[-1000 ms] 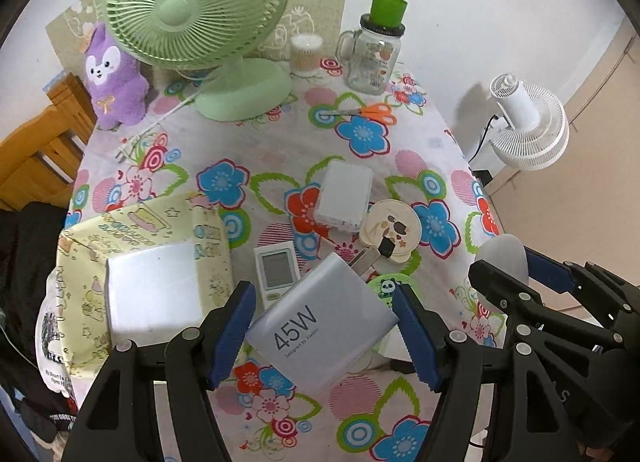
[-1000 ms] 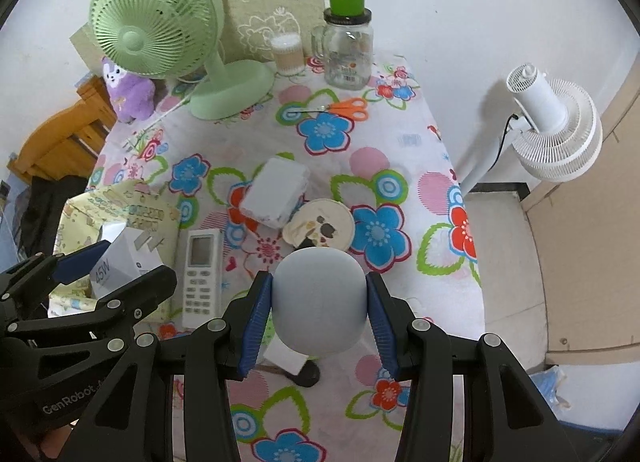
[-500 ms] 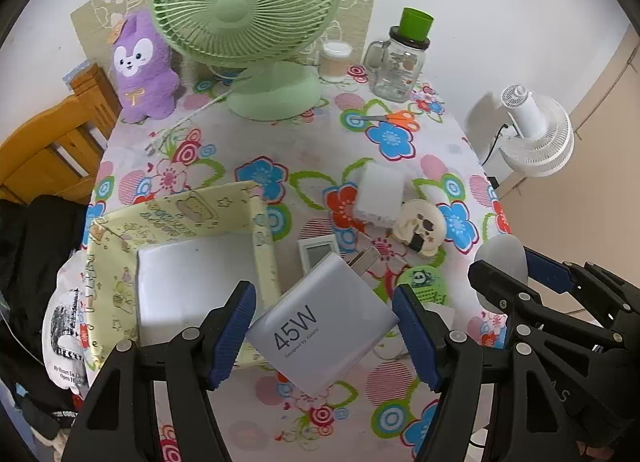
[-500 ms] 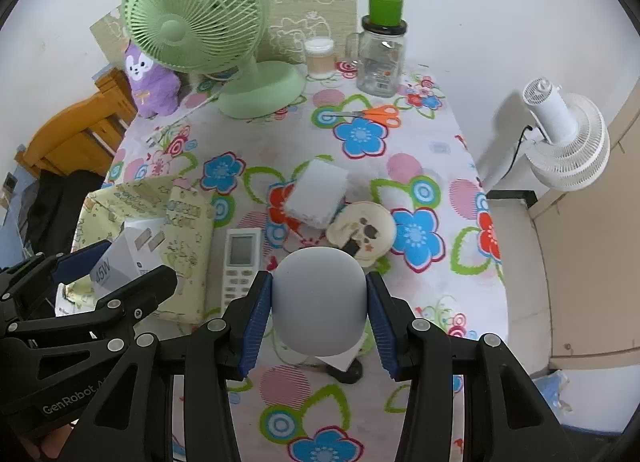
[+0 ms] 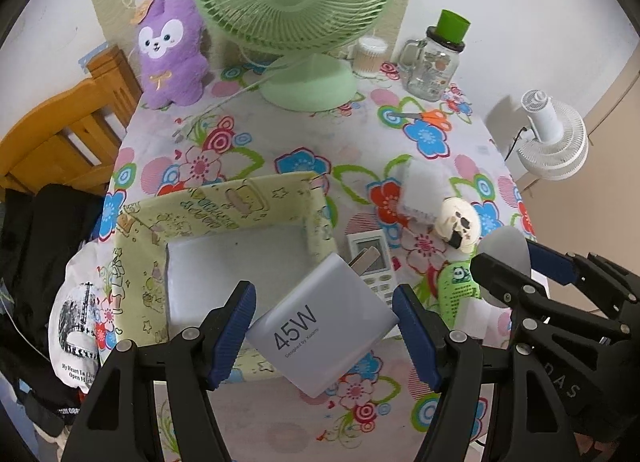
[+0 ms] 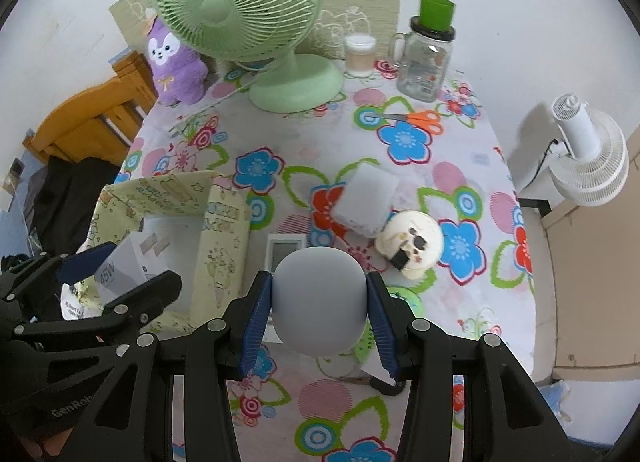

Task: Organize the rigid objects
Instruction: 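Carry the charger over the birthday box with left tool while right tool carries the ball there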

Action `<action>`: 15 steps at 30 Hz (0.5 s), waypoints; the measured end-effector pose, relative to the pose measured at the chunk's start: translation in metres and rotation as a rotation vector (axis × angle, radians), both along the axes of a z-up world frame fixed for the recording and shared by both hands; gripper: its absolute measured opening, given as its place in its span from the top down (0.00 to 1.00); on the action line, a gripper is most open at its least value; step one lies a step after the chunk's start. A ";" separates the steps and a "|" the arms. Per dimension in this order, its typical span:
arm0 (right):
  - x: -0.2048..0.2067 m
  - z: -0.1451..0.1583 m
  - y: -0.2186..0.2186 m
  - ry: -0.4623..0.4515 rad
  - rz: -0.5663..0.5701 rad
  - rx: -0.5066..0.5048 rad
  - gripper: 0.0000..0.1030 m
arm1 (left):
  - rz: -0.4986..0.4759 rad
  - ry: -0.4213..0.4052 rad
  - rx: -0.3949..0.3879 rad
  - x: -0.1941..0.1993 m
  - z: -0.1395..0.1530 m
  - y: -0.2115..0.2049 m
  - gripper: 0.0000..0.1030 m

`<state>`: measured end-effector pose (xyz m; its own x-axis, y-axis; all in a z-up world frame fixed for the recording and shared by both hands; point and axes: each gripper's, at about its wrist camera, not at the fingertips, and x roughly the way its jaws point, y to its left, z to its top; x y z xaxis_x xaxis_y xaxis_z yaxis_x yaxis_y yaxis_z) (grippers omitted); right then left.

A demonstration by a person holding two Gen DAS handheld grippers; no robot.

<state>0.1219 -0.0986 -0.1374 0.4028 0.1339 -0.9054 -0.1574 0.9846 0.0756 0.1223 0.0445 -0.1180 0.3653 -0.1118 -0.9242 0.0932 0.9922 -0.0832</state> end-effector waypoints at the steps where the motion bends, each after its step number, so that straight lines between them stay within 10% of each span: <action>1: 0.001 -0.001 0.003 0.000 0.005 -0.004 0.51 | 0.003 0.002 0.000 0.001 -0.001 0.003 0.30; 15: 0.021 -0.012 0.043 0.029 0.064 -0.019 0.51 | 0.037 0.058 0.017 0.012 -0.028 0.040 0.30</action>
<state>0.1433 -0.0555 -0.1490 0.3678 0.1416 -0.9191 -0.2180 0.9739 0.0628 0.1339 0.0840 -0.1463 0.3145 -0.0831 -0.9456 0.0524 0.9962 -0.0701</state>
